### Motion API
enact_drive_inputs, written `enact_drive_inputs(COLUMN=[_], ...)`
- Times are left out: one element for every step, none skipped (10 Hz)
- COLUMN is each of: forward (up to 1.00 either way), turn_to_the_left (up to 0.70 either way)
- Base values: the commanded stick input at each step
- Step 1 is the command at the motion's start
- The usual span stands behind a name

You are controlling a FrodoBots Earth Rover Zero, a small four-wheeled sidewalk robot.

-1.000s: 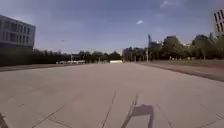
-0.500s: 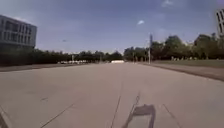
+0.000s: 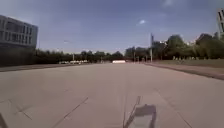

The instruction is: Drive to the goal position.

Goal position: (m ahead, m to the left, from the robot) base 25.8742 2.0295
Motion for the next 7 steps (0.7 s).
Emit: enact_drive_inputs(forward=[1.0, 1.0, 1.0, 1.0, 1.0, 1.0, 1.0], turn_to_the_left=[0.01, 0.01, 0.01, 0.01, 0.01, 0.01, 0.01])
